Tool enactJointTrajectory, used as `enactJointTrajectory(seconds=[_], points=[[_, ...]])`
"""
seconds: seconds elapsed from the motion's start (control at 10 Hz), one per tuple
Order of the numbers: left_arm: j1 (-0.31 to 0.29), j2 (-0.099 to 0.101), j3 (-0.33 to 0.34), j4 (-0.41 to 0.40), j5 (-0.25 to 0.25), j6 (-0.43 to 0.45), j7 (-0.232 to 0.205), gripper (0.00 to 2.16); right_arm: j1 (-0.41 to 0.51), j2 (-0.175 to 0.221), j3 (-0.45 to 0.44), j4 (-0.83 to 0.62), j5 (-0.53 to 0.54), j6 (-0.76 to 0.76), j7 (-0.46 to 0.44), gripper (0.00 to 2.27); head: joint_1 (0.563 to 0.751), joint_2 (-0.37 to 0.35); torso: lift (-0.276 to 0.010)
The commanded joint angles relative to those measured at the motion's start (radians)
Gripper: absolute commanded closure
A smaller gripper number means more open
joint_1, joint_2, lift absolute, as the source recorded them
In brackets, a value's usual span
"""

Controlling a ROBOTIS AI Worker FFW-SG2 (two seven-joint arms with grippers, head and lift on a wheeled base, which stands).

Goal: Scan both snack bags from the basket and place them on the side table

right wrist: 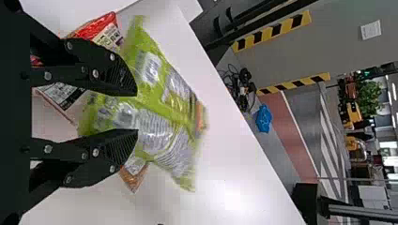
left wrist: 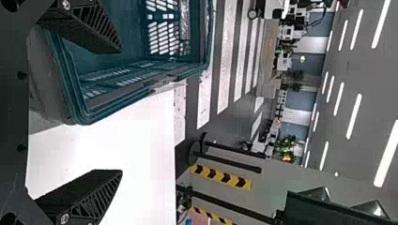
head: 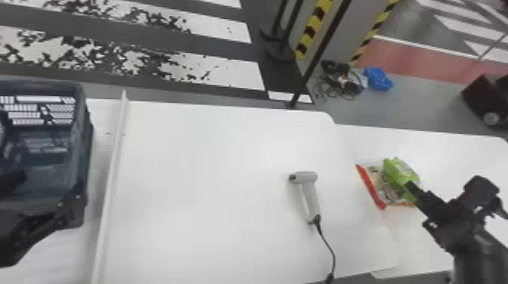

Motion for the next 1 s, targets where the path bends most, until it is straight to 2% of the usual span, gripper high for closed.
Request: enactJointTrajectory(seconds=[0.0, 0.1, 0.3, 0.5, 0.6, 0.8, 0.9], points=[[0.033, -0.012, -0.007, -0.049, -0.025, 0.003, 0.003, 0.08, 0.029, 0.012, -0.003, 0.002, -0.019, -0.056, -0.001, 0.04, 0.695, -0.35, -0.074], [0.049, -0.015, -0.015, -0.077, -0.048, 0.009, 0.012, 0.08, 0.092, 0.042, -0.005, -0.075, -0.062, -0.084, 0.008, 0.04, 0.695, -0.35, -0.074], [0.054, -0.015, -0.053, -0.085, -0.073, 0.012, 0.029, 0.08, 0.262, 0.177, 0.055, -0.375, -0.07, -0.185, 0.071, 0.04, 0.695, -0.35, -0.074], [0.069, -0.015, -0.088, -0.128, -0.089, 0.009, 0.044, 0.08, 0.371, 0.277, 0.122, -0.605, -0.058, -0.194, 0.088, 0.05, 0.695, -0.35, -0.074], [0.08, -0.014, -0.096, -0.141, -0.109, 0.0, 0.05, 0.08, 0.419, 0.308, 0.179, -0.674, -0.051, -0.256, 0.09, 0.04, 0.695, -0.35, -0.074], [0.091, -0.006, -0.096, -0.132, -0.116, -0.046, 0.055, 0.09, 0.49, 0.384, 0.313, -0.736, 0.016, -0.452, 0.088, 0.01, 0.695, -0.35, -0.074], [0.097, -0.003, -0.093, -0.118, -0.116, -0.107, 0.05, 0.09, 0.52, 0.404, 0.385, -0.743, 0.05, -0.535, 0.08, 0.01, 0.695, -0.35, -0.074]])
